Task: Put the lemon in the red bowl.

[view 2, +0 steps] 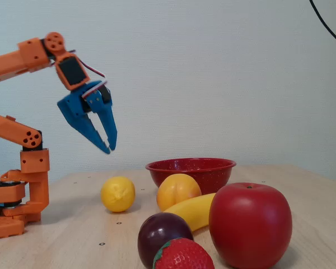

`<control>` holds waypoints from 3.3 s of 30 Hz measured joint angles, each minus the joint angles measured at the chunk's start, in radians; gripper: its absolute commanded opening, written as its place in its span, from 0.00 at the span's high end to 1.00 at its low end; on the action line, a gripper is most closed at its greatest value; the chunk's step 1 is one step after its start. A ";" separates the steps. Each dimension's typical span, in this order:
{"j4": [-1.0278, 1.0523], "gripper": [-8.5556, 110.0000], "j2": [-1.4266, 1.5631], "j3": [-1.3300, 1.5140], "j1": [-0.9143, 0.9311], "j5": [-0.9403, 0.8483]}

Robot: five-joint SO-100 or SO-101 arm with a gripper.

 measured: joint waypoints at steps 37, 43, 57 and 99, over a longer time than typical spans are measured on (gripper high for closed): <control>0.354 0.48 -0.554 -0.293 0.213 -0.133; 0.354 0.40 -0.637 -0.293 0.288 -0.137; 0.285 0.33 -0.813 -0.293 0.322 -0.150; 0.115 0.33 -1.195 -0.468 0.204 -0.103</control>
